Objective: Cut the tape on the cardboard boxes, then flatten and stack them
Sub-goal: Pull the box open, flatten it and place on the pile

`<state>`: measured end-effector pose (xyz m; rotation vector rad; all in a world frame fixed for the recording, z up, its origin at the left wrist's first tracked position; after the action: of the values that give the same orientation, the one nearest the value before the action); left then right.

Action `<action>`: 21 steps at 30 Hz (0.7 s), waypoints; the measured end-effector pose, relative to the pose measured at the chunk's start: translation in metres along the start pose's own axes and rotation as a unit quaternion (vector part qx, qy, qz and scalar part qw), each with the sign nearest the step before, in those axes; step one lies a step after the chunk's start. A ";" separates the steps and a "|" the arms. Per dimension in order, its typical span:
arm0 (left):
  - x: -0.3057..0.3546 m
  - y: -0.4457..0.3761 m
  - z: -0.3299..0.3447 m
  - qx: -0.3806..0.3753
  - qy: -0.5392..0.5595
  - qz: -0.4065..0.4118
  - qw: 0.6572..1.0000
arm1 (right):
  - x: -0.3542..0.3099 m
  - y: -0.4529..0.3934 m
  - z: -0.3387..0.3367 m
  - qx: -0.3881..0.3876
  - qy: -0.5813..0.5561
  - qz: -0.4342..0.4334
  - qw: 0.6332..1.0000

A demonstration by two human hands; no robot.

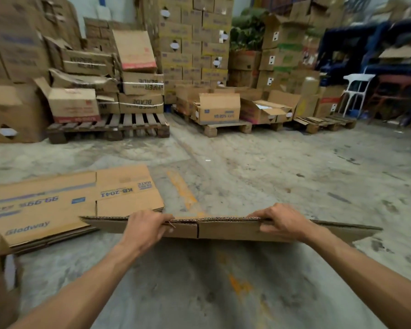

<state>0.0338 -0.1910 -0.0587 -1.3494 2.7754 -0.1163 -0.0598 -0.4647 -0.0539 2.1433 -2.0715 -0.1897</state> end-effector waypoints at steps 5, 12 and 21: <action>-0.017 -0.002 -0.048 0.060 0.005 0.011 0.998 | -0.013 0.012 -0.052 0.084 0.006 -0.015 0.996; -0.044 0.016 -0.124 0.101 0.054 0.057 0.992 | -0.048 0.023 -0.140 0.132 0.043 -0.015 0.990; -0.099 0.036 -0.194 0.087 0.093 0.070 0.989 | -0.108 0.015 -0.193 0.114 -0.035 -0.070 0.990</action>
<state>0.0511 -0.0829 0.1325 -1.1527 2.9178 -0.4890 -0.0398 -0.3529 0.1366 2.4510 -2.0706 -0.0480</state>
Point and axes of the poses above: each hand's wrist, its own y-axis away from the middle knuckle, its own z-axis out of the palm, x = y × z, the point moved 10 cm from there along -y, towards the middle knuckle, and after that the axes turned 11 degrees about -x, right-handed, at the moved point
